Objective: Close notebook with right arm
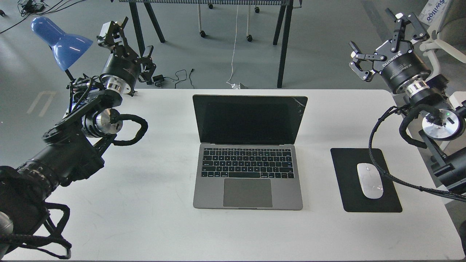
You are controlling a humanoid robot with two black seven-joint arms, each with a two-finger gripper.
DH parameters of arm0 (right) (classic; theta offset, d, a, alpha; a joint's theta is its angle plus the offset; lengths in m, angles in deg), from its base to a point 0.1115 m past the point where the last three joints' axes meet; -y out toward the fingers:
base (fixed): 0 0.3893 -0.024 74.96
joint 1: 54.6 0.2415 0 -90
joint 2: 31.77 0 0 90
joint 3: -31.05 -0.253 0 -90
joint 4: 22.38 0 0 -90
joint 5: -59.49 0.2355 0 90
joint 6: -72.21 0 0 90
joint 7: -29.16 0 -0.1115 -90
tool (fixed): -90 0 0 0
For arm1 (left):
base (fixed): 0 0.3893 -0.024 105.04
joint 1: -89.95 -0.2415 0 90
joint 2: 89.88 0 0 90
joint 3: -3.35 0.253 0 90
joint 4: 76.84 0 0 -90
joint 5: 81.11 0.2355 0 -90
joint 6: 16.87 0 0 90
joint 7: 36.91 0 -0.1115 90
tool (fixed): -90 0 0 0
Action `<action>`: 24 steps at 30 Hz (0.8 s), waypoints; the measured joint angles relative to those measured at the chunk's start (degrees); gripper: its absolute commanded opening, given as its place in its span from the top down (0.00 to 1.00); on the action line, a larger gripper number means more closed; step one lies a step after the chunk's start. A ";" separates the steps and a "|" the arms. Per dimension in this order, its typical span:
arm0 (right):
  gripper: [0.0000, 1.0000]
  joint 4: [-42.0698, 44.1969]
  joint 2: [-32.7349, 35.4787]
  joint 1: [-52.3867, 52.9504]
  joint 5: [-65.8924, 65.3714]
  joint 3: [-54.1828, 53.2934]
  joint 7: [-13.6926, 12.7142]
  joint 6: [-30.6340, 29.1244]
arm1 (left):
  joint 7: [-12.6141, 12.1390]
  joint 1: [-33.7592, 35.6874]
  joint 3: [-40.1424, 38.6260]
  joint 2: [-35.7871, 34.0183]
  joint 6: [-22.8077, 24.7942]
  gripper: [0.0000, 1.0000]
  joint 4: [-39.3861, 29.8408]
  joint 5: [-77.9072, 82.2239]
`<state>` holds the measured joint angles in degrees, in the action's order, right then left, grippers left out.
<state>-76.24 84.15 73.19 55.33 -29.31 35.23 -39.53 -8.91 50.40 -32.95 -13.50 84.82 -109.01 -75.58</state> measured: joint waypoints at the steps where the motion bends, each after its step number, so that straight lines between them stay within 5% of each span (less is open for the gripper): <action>1: 0.00 0.00 0.00 0.00 0.00 -0.01 0.00 0.02 | 0.00 0.00 0.00 0.00 0.00 0.00 0.00 0.00; 16: 0.00 0.53 -1.02 0.24 -0.25 0.90 -0.02 1.67 | 0.00 -0.02 0.00 0.01 -0.09 0.00 -0.09 -0.17; 24: 0.00 10.43 -3.45 12.91 -2.27 12.97 -0.19 4.06 | 0.00 -0.08 -0.01 -0.01 -0.04 0.00 -0.10 -0.18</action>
<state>-65.81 80.70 86.10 53.06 -16.35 35.04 -35.47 -8.91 50.32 -32.96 -13.52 84.78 -109.11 -75.76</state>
